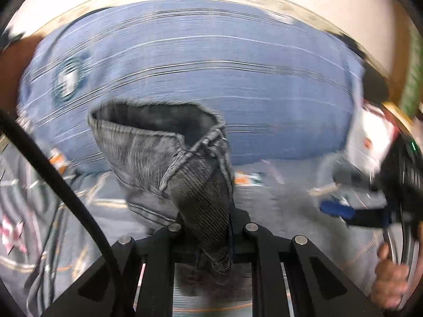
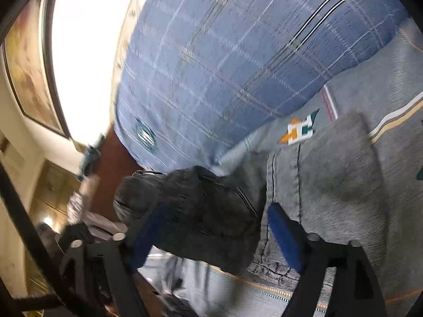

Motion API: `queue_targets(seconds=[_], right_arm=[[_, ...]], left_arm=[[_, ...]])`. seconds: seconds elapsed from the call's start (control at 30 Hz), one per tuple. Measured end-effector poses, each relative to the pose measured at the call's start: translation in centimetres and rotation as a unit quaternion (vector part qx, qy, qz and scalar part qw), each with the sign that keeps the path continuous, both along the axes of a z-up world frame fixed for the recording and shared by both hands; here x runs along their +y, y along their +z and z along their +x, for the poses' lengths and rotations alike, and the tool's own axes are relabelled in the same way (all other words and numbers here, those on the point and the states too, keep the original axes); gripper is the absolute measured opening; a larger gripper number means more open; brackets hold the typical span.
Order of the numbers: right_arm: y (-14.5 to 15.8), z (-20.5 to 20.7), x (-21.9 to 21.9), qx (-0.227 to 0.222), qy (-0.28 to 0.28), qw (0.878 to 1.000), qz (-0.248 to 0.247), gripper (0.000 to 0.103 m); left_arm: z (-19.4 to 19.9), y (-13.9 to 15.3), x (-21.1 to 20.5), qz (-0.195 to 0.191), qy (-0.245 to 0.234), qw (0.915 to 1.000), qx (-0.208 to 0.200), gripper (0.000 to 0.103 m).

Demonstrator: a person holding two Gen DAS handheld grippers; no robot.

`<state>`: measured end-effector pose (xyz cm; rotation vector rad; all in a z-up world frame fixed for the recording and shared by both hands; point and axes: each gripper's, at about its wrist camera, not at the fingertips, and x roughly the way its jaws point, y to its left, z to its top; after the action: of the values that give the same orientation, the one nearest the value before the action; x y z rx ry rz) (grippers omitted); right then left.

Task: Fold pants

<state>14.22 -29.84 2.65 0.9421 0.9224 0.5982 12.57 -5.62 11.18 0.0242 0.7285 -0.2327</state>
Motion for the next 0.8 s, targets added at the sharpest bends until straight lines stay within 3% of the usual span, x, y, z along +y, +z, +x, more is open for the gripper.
queue_targets(seconds=[0.17,0.37,0.5,0.67,0.7,0.73,0.8], right_arm=[[-0.4,0.4,-3.7,0.007,-0.048,0.998,0.041,0.089],[-3.6,1.6,-3.9,0.069,-0.049,0.995,0.05,0.089],[-4.6,2.2,-3.1,0.1,-0.035,0.994,0.02,0.089],[-5.4,2.1,-2.2,0.112,-0.021,0.992,-0.052,0.087],[-5.2,2.2,-2.0,0.11,-0.016,0.991,-0.071,0.083],[-5.2,2.1,-1.8,0.109,-0.014,0.991,-0.081,0.06],[-5.4,2.2,-1.8,0.109,-0.012,0.991,-0.082,0.036]], left_arm=[[-0.1,-2.3,-6.0,0.019,-0.065,0.9975,0.021,0.015],[0.0,-7.2,-10.5,0.029,-0.126,0.9871,0.095,0.015],[-0.5,-8.6,-11.1,0.042,-0.126,0.9861,0.1,0.015],[-0.8,-8.4,-10.9,0.028,-0.126,0.9868,0.098,0.015],[-0.8,-7.9,-11.0,0.024,-0.13,0.9866,0.096,0.015],[-0.8,-7.6,-11.2,0.023,-0.135,0.9857,0.097,0.015],[-0.8,-7.7,-11.8,0.031,-0.145,0.9834,0.104,0.015]])
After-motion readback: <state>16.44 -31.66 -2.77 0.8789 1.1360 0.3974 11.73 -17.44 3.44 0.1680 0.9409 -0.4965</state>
